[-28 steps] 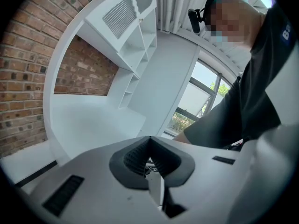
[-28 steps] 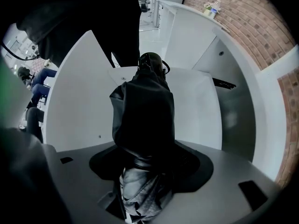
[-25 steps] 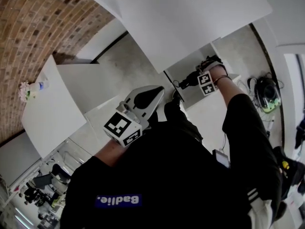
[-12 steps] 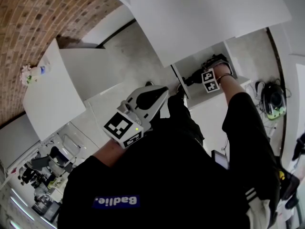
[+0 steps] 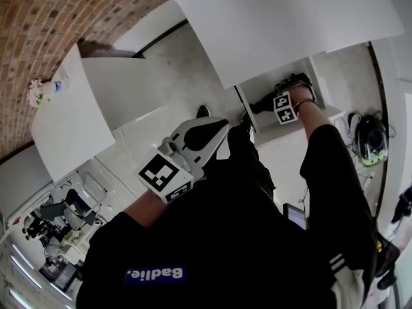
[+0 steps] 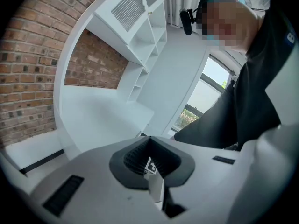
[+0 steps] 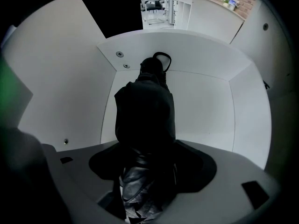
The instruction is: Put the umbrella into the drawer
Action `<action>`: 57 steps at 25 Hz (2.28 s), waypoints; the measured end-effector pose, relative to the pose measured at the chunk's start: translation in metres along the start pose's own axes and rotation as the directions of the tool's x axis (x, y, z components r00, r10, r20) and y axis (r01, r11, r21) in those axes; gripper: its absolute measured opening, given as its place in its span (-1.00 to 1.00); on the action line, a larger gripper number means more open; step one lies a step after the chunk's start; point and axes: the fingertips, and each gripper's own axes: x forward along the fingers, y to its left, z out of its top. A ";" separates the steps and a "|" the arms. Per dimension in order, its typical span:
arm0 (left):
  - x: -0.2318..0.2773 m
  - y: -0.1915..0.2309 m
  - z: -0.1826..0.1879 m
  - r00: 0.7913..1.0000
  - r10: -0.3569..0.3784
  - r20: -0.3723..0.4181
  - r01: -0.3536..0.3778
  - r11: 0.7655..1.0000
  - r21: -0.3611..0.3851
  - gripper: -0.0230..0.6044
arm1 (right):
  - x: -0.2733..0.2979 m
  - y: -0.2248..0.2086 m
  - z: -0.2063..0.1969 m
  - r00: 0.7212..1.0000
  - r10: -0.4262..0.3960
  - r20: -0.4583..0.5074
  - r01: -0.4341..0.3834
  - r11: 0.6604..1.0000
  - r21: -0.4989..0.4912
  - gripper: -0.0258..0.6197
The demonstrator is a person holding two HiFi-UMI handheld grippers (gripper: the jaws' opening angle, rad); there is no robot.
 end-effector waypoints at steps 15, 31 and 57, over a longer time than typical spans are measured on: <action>-0.011 -0.019 0.027 0.993 -0.096 0.072 0.091 0.994 0.067 -0.92 | -0.097 -0.016 -0.008 0.987 -0.155 0.031 0.144 0.963 0.227 0.02; -0.029 -0.041 0.052 0.961 -0.267 0.067 0.251 0.949 0.191 -0.92 | -0.239 0.005 0.018 0.832 -0.549 0.080 0.109 0.304 0.947 0.01; -0.060 -0.082 0.044 0.883 -0.468 -0.026 0.457 0.847 0.271 -0.92 | -0.461 0.065 0.114 0.293 -0.935 -0.200 -0.385 -0.307 0.870 -0.78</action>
